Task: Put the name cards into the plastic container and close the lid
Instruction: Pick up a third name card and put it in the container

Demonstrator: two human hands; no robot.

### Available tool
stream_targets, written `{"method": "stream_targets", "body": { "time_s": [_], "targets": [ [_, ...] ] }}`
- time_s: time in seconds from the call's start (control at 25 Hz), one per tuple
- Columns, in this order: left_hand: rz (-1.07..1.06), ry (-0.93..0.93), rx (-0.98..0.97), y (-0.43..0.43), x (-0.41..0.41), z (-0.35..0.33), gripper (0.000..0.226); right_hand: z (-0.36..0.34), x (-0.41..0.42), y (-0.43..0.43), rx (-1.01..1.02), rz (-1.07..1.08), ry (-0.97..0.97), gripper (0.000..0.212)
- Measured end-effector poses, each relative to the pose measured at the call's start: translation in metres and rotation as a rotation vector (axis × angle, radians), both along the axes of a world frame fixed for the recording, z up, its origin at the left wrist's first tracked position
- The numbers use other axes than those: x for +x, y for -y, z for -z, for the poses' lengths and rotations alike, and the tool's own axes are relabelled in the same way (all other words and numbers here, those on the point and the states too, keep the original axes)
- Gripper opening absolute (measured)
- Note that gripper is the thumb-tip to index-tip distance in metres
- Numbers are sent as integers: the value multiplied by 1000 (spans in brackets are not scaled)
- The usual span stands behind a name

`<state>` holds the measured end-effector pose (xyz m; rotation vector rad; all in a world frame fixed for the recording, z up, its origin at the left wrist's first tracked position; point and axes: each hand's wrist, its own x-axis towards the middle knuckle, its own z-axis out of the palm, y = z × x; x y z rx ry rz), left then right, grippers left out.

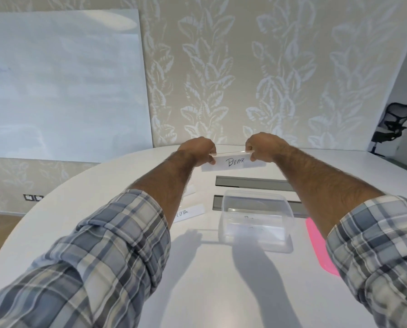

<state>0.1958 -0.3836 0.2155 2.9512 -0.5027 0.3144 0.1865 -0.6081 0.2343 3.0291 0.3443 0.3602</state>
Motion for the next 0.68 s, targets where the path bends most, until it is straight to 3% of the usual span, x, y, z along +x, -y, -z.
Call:
{"method": "stream_targets", "body": {
  "time_s": [0.68],
  "targets": [
    [57, -111, 79, 89, 32, 70, 41, 68, 17, 76, -33, 114, -159, 30]
  ]
}}
